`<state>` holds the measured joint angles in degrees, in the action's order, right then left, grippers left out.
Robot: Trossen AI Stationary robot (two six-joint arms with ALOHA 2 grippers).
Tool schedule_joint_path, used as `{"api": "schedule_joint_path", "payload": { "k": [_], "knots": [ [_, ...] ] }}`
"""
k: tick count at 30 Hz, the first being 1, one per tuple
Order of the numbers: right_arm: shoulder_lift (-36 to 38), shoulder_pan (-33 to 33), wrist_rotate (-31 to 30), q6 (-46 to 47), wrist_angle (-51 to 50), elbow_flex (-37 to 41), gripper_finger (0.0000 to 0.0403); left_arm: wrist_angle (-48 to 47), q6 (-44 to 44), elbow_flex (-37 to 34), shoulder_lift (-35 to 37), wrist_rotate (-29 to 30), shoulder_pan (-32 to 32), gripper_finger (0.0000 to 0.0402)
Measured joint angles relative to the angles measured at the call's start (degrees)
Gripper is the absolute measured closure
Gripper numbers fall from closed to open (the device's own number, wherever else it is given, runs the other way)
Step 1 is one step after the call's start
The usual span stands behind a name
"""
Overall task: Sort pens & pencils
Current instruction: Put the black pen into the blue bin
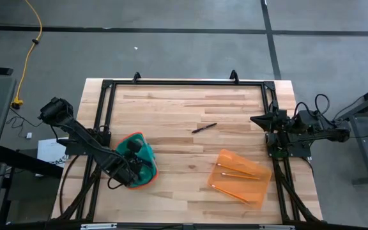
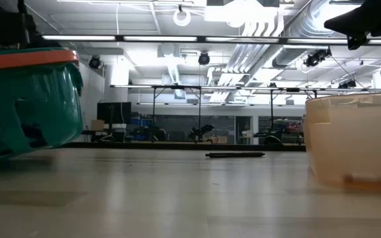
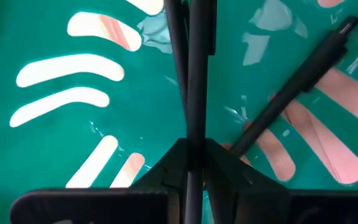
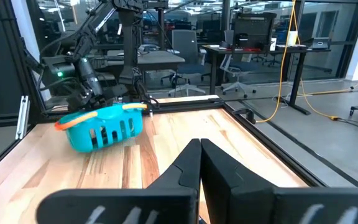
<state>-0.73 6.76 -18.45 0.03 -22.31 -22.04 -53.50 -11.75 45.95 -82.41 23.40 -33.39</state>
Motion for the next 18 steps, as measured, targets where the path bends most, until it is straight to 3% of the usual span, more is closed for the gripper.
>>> {"api": "schedule_joint_path", "payload": {
  "k": [12, 18],
  "knots": [
    [0.0, -0.01, 0.0, -0.01, -0.23, 0.0, 0.0403, 1.37, -0.48, -0.13, 0.0, 0.33, 0.0, 0.0366],
    [0.0, 0.0, 0.02, 0.0, -0.21, 0.0, 0.0403, 0.6, -0.52, 2.61, 0.01, 1.68, 0.0, 0.0313]
  ]
}}
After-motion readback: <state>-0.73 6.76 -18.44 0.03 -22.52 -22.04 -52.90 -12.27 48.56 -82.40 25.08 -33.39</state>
